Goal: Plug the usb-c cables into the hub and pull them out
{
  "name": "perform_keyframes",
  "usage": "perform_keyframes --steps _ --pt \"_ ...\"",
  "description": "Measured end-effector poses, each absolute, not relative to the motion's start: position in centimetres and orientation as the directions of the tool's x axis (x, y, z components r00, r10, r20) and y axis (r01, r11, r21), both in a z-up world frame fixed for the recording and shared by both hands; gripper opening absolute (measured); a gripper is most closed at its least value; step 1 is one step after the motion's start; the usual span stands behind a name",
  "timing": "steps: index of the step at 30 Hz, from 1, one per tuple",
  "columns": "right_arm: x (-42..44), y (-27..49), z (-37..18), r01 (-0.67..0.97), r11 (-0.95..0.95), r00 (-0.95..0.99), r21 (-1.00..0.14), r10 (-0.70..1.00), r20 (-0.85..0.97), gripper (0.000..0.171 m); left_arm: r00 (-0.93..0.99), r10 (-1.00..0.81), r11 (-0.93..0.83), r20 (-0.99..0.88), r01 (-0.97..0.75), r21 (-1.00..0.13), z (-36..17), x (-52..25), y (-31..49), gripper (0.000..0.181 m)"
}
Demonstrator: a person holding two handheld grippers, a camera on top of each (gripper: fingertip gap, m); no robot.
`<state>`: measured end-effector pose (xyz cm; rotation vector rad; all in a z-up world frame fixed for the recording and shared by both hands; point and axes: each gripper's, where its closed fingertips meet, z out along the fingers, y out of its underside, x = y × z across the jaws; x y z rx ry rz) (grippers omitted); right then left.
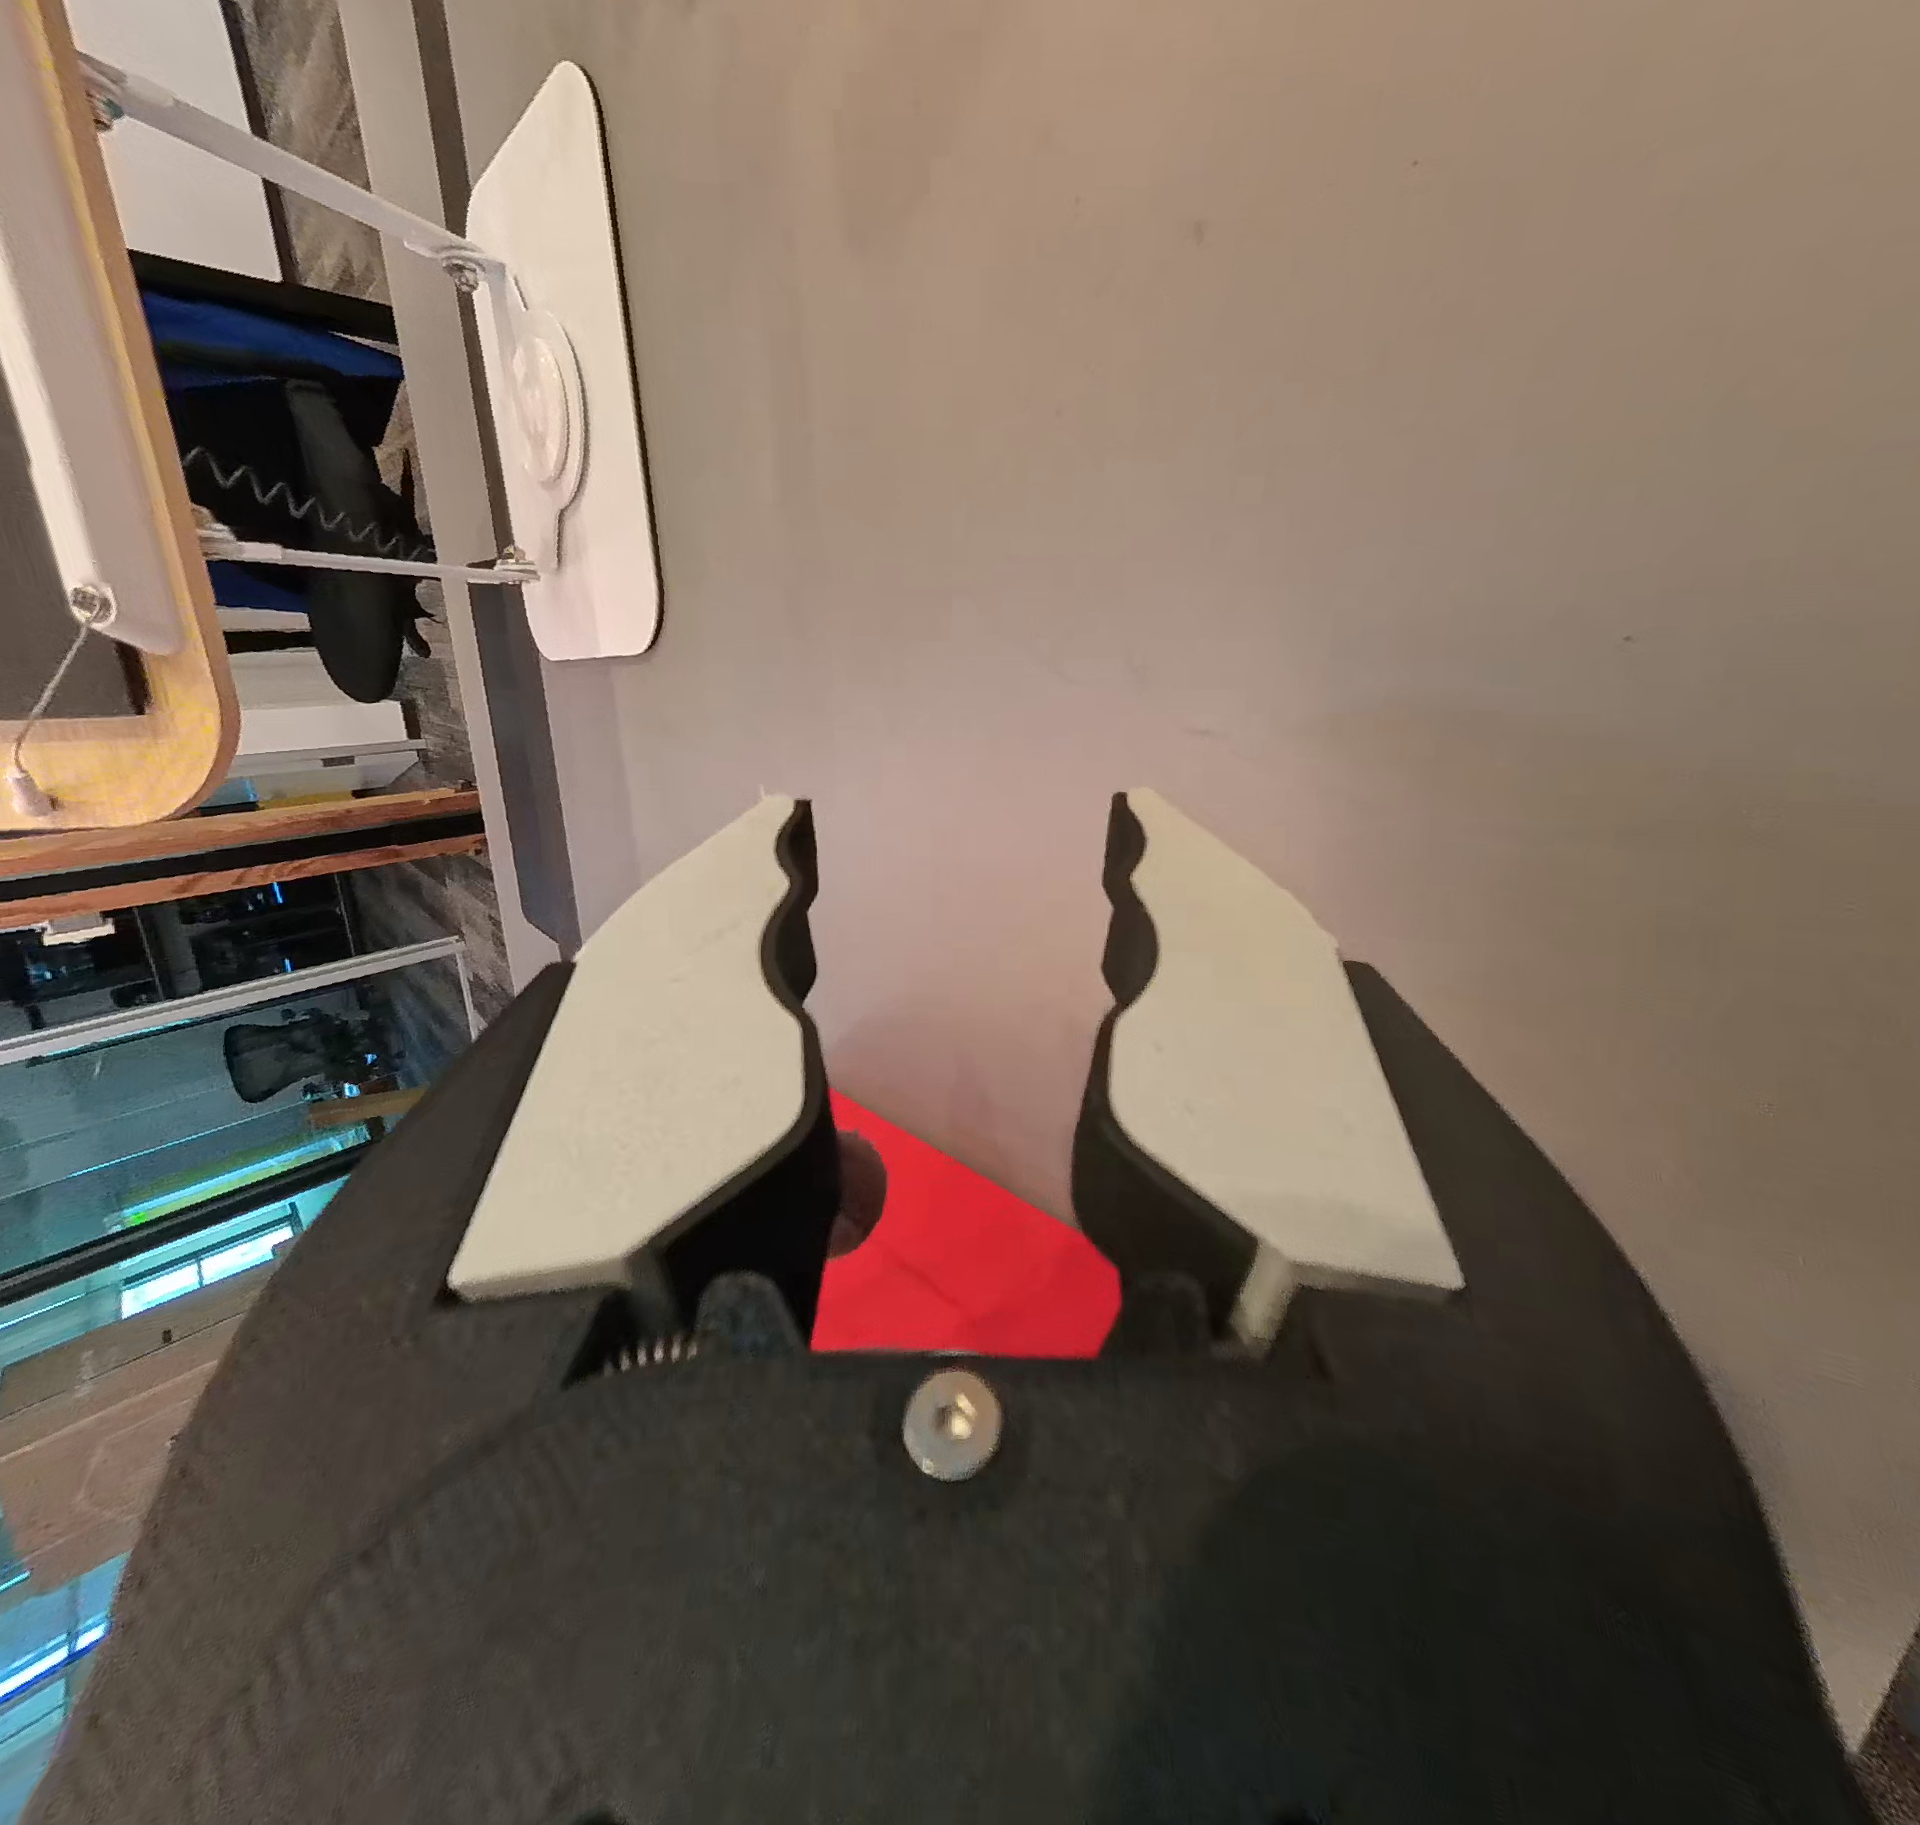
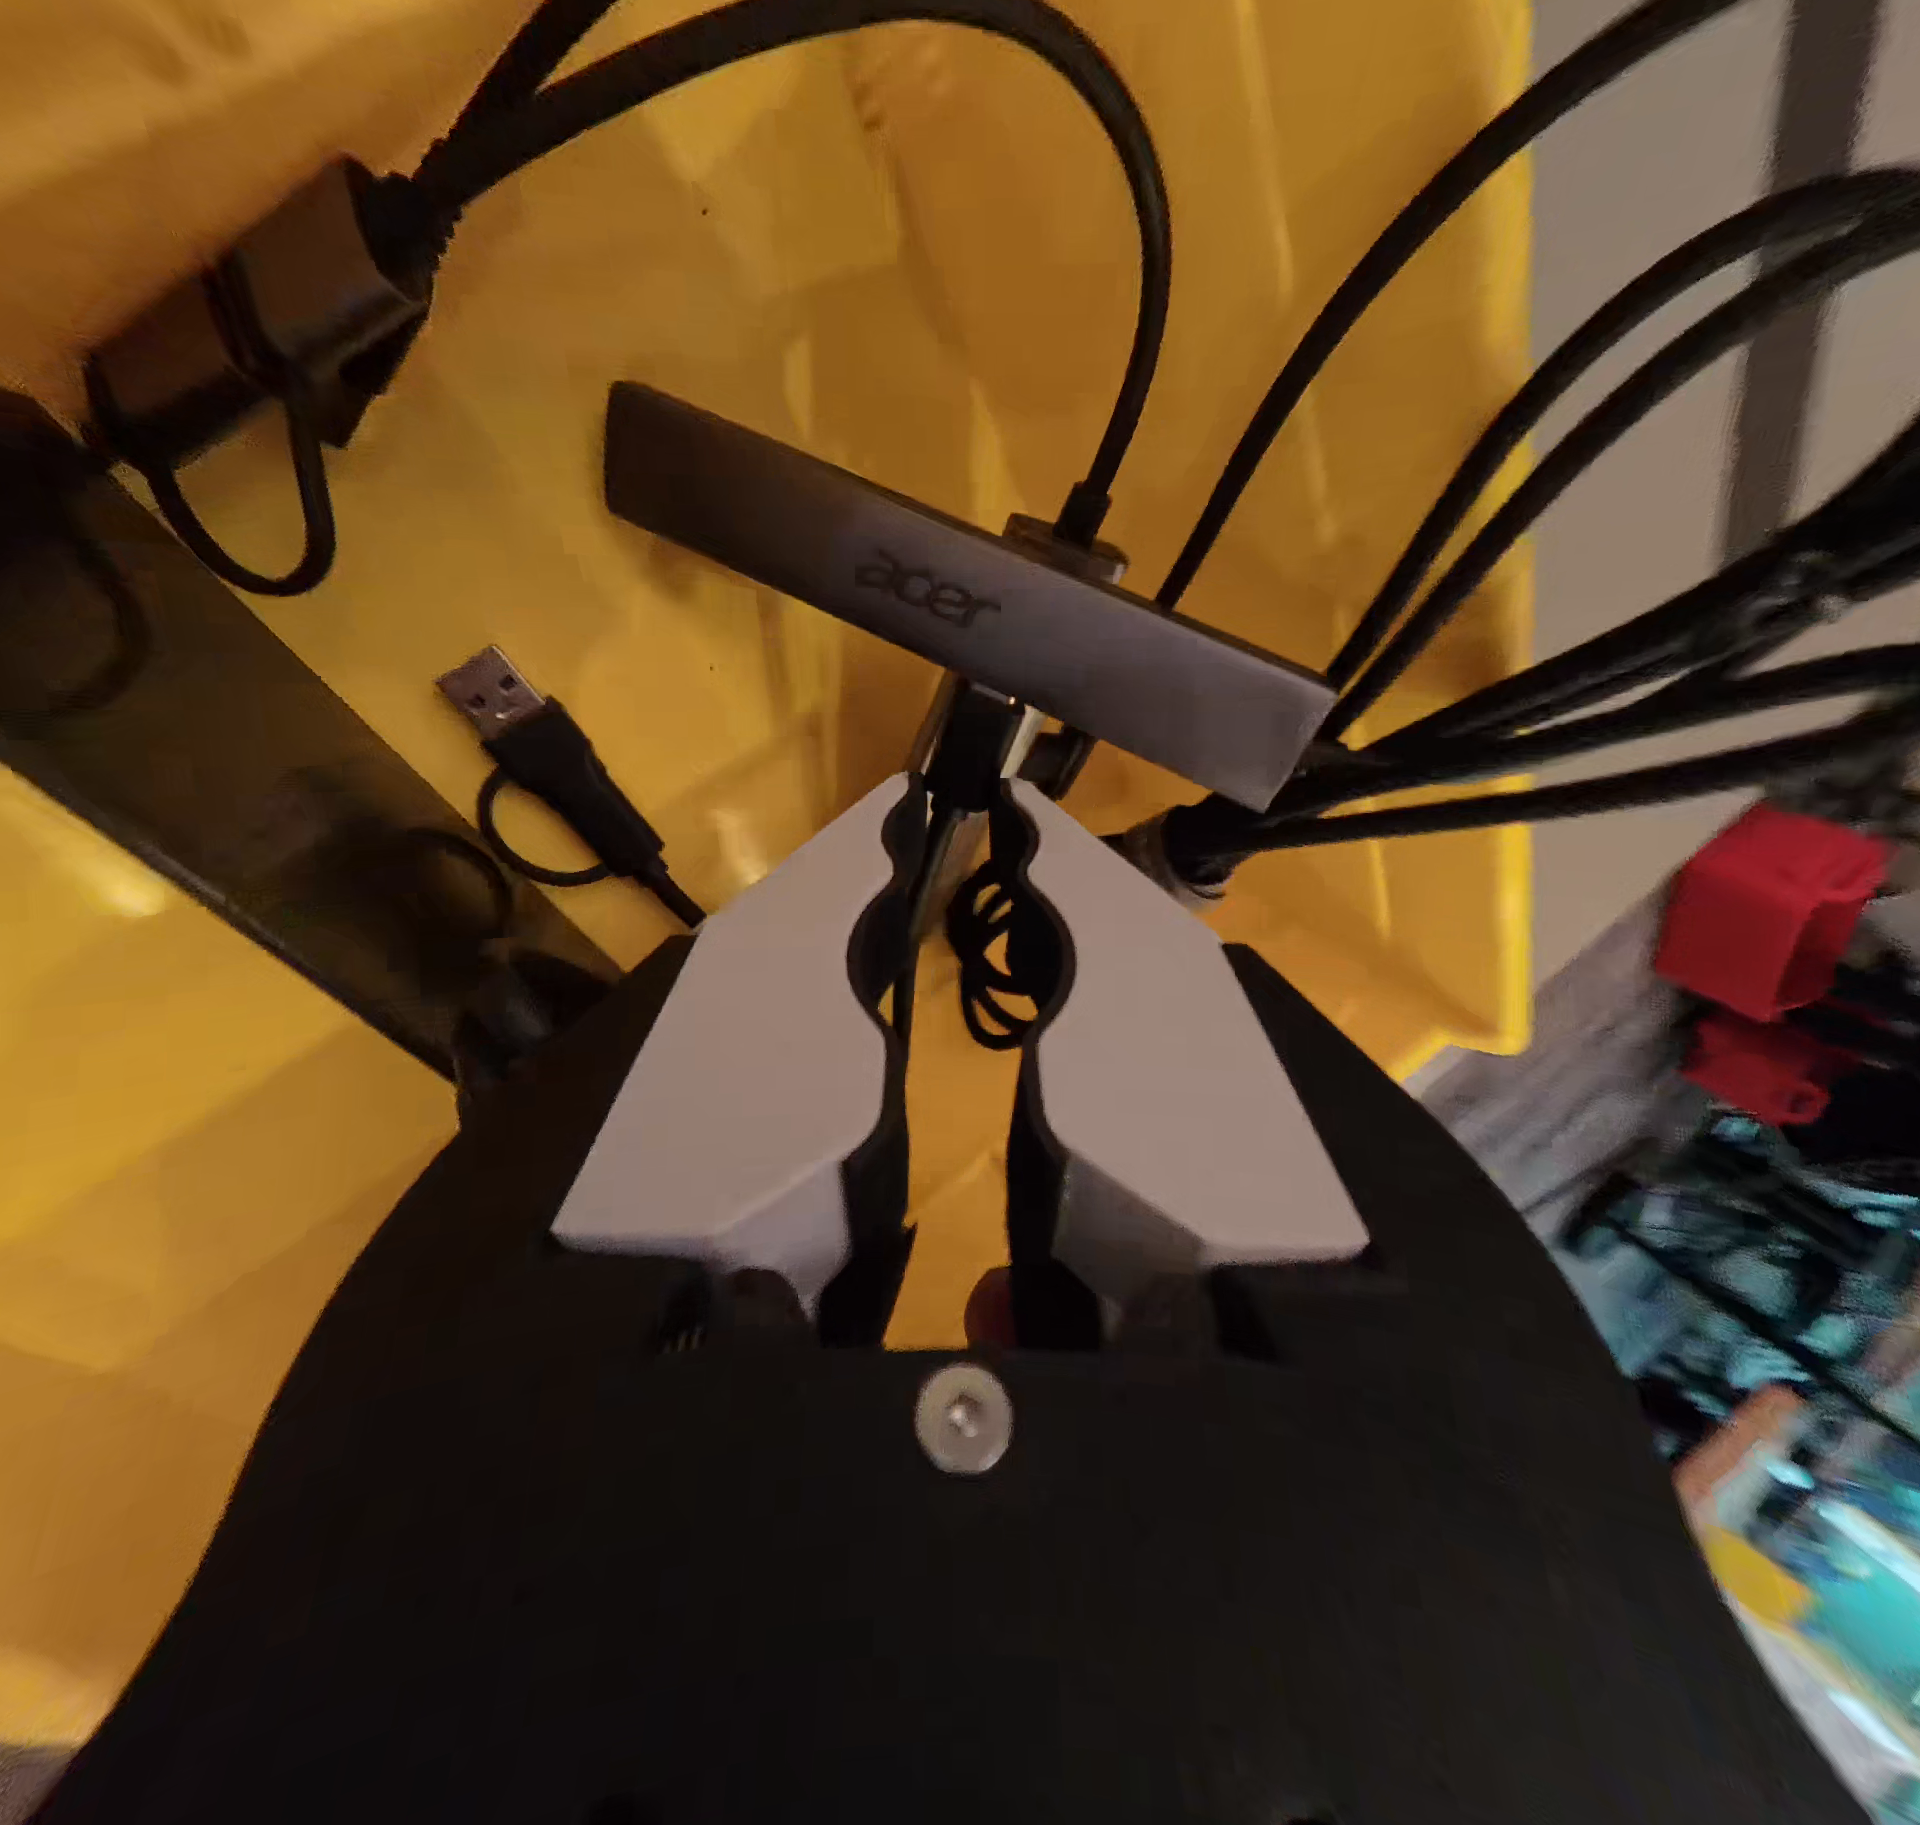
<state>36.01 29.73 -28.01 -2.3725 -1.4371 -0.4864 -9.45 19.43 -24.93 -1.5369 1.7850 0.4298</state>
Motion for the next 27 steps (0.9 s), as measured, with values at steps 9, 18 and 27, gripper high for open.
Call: perform_keyframes --steps 9,18,27 --pt "35.8 29.1 -24.2 0.828 -0.514 0.56 -0.226 0.737 0.377 0.051 0.191 -0.735 0.125 -0.651 -0.905 -0.407 -21.9 -11.0 20.1 0.062" --pt "42.0 24.0 -20.3 0.626 -0.669 0.777 -0.401 0.495 0.388 0.06 0.674 -0.426 -0.355 -0.604 -0.738 -0.574 -17.5 -28.2 24.3 0.073" --pt "43.1 18.5 -26.5 0.55 -0.767 0.835 -0.33 0.511 0.205 0.05 0.884 -0.266 -0.783 -0.385 -0.431 -0.449 -26.6 -43.5 18.8 0.094"
